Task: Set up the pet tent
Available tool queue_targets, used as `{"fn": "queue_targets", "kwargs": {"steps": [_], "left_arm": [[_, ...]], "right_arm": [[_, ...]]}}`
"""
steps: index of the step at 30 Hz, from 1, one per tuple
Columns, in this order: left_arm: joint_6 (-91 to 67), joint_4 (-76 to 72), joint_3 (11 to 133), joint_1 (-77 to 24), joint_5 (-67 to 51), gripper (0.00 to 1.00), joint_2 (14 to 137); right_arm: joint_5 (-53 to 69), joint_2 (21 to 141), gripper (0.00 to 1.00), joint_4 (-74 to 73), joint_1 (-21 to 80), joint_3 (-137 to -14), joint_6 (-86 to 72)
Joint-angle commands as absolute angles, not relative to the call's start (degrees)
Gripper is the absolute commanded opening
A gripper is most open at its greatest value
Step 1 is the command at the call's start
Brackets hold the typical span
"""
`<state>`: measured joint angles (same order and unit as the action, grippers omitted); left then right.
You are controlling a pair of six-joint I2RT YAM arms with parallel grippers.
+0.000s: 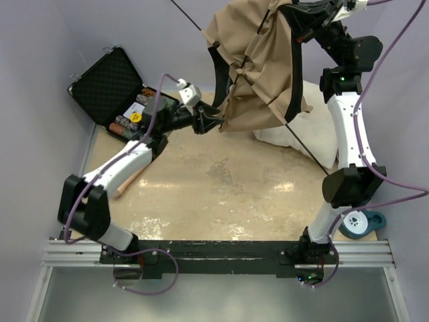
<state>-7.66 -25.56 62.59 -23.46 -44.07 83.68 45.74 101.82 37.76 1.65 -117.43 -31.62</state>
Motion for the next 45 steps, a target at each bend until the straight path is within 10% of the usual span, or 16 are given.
{"fn": "queue_targets", "kwargs": {"steps": [1, 11, 21, 27, 32, 45], "left_arm": [[-8.6, -31.0, 76.2, -26.0, -38.4, 0.37, 96.8], [-7.9, -30.1, 99.6, -25.0, -38.6, 0.20, 121.5], [-20.8, -42.9, 58.2, -14.8, -51.1, 0.59, 97.2], [-8.0, -19.3, 46.7, -11.3, -53.7, 0.70, 66.1], [-12.6, -13.5, 62.5, -11.3, -47.2, 0.80, 55.8], [-41.7, -29.6, 106.7, -11.5, -51.2, 0.78, 75.0]], "right_arm": [[44.3, 103.3, 0.00, 42.5, 3.2, -125.8, -28.6], [47.7, 104.2, 0.00, 34.9, 8.7, -124.4, -16.6], [47.5, 95.3, 0.00, 28.1, 17.0, -107.7, -4.4], [46.7, 92.6, 0.00, 27.1, 19.6, -104.1, -4.1], [46.8, 90.4, 0.00, 24.3, 21.2, -100.5, -2.7], [45.3, 85.0, 0.00, 18.7, 25.8, -93.4, 1.8]]}}
